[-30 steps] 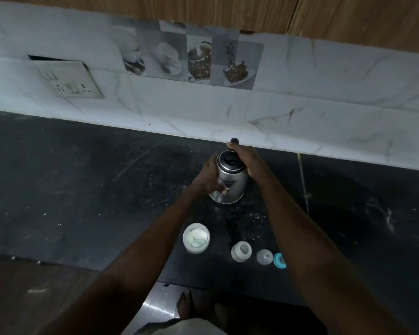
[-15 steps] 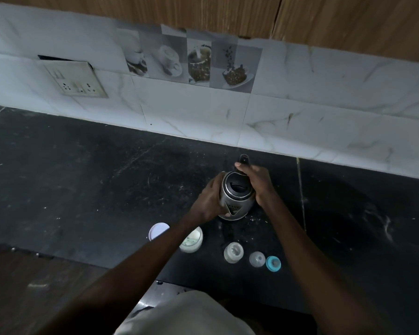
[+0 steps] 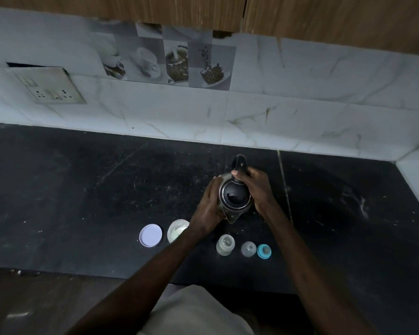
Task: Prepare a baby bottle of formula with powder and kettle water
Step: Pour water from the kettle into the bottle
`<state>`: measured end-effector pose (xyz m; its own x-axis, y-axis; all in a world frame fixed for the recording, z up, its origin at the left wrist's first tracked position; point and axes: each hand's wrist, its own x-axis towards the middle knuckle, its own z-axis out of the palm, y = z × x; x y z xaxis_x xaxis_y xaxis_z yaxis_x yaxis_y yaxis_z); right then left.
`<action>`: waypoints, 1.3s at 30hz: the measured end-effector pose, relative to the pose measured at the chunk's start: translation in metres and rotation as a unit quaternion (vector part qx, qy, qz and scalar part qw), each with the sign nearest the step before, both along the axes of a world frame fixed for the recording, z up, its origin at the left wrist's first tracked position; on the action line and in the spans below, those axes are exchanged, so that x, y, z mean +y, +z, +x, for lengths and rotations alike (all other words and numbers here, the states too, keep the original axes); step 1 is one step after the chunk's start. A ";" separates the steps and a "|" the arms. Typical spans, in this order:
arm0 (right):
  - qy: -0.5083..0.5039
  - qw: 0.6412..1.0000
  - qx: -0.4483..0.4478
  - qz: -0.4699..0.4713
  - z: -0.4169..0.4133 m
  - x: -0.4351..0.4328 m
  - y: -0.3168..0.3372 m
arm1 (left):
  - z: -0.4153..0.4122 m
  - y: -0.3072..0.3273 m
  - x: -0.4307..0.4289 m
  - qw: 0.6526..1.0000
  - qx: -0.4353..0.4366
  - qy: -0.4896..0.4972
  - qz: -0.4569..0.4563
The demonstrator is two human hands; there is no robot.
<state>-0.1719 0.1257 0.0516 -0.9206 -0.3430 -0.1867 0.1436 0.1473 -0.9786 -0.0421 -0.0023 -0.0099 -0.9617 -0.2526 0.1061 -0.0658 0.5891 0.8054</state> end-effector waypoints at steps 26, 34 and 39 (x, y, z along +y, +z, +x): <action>0.002 0.998 0.058 -0.033 0.035 0.020 0.005 | 0.014 -0.005 0.012 0.998 0.050 -0.019 -0.041; -0.016 0.997 0.062 -0.042 0.046 0.027 0.003 | 0.018 -0.009 0.015 0.997 0.061 -0.038 -0.036; -0.013 0.997 0.062 -0.038 0.049 0.027 0.002 | 0.021 -0.010 0.016 0.997 0.059 -0.026 -0.028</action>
